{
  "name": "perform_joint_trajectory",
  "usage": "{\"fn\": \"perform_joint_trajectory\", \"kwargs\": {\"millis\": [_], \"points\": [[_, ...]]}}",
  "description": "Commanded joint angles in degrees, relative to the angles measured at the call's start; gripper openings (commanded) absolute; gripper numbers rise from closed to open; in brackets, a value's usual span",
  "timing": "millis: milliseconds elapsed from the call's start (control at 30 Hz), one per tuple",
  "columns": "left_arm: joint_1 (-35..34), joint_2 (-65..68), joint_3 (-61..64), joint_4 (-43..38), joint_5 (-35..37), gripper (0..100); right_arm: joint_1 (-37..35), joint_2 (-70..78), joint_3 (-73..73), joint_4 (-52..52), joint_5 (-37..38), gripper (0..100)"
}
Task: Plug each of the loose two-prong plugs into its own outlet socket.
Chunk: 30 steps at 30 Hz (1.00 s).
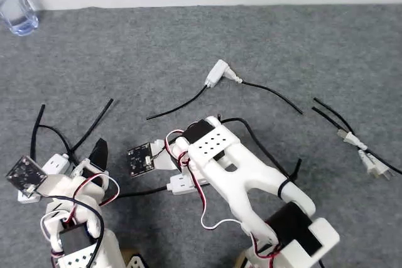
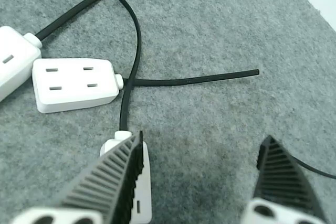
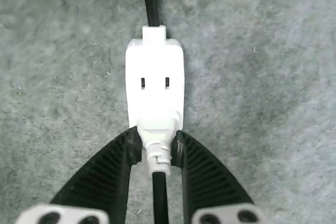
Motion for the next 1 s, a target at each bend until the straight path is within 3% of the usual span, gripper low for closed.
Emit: {"fn": "perform_joint_trajectory", "kwargs": {"millis": [0, 367, 467, 567, 667, 967], "points": [[-0.26, -0.62, -0.57, 0.0, -0.7, 33, -0.84, 5.76, 2.2, -3.65, -0.88, 0.9], [-0.26, -0.62, -0.57, -0.09, -0.7, 33, -0.92, 3.74, 2.99, -2.42, -1.05, 1.4], [-0.26, -0.62, -0.57, -0.7, -0.7, 33, -0.92, -0.75, 2.9, 0.13, -2.55, 8.0], [-0.26, -0.62, -0.57, -0.79, -0.7, 33, -0.84, -5.76, 2.9, 0.48, -8.7, 21.7], [-0.62, -0.62, -0.57, -0.88, -0.7, 33, -1.01, -8.92, 3.34, 0.57, -9.76, 33.5], [-0.79, -0.62, -0.57, -0.88, -0.7, 33, -4.53, -9.19, 3.34, 0.48, -9.93, 34.0]]}}
